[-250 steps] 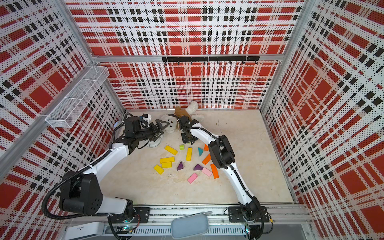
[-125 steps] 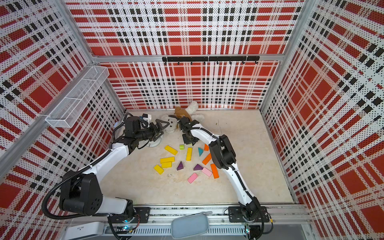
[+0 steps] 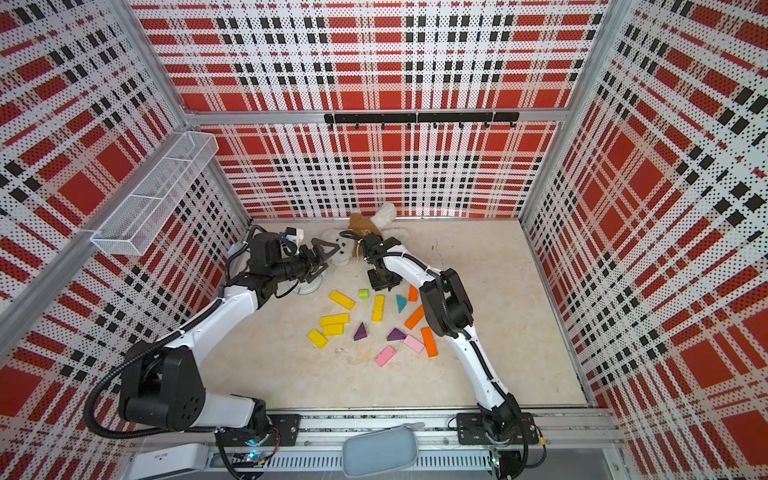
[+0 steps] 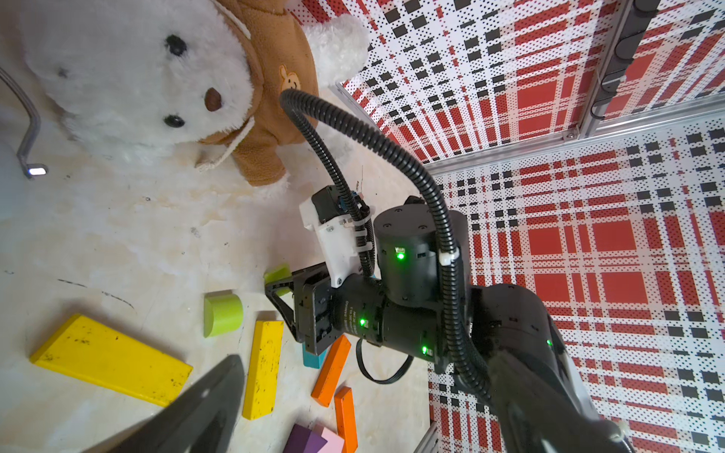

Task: Assemble a carrot with building blocks
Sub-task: Pick up the building block from the center of the board.

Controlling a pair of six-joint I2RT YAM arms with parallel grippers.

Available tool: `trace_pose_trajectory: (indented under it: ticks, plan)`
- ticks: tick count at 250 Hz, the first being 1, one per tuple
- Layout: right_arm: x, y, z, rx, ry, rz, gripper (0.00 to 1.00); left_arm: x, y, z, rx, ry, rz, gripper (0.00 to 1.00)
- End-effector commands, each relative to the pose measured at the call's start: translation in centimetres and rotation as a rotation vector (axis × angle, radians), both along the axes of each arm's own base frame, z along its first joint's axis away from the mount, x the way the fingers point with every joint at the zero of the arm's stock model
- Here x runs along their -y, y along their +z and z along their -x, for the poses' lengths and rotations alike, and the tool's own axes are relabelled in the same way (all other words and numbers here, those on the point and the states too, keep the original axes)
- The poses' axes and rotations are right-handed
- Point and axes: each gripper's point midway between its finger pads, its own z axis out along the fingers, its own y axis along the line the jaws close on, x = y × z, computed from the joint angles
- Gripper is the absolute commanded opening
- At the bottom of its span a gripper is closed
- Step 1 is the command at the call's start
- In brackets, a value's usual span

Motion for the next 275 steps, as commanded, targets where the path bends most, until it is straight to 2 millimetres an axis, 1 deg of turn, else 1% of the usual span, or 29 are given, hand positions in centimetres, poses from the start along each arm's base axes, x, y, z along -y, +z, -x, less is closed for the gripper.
trace_pose_trajectory:
  ticks: [1, 50, 66, 114, 154, 210, 248, 275]
  plan:
    - [0.2, -0.7, 0.4, -0.033, 0.014, 0.022, 0.41, 0.5, 0.7, 0.1, 0.023, -0.016, 0.014, 0.99]
    - [0.8, -0.2, 0.0, 0.003, 0.006, 0.049, 0.37, 0.5, 0.8, 0.1, 0.028, -0.017, 0.014, 0.99]
    - [0.9, 0.4, -0.3, 0.027, -0.004, 0.043, 0.36, 0.5, 0.8, 0.2, 0.029, -0.019, 0.015, 1.00]
    - [0.3, 2.4, -0.9, 0.090, -0.012, -0.010, 0.36, 0.6, 0.9, 0.2, 0.033, -0.021, 0.013, 0.99]
    - [0.4, 3.2, -1.4, 0.110, -0.022, -0.032, 0.36, 0.7, 1.0, 0.2, 0.036, -0.023, 0.011, 0.99]
    - [1.0, 3.9, -1.5, 0.131, -0.033, -0.041, 0.36, 0.8, 0.9, 0.3, 0.036, -0.028, 0.010, 1.00]
    - [1.8, 4.6, -1.6, 0.145, -0.047, -0.046, 0.36, 1.0, 0.9, 0.4, 0.036, -0.034, 0.008, 1.00]
    - [2.8, 5.2, -1.7, 0.156, -0.056, -0.041, 0.36, 1.3, 0.9, 0.4, 0.040, -0.046, 0.010, 1.00]
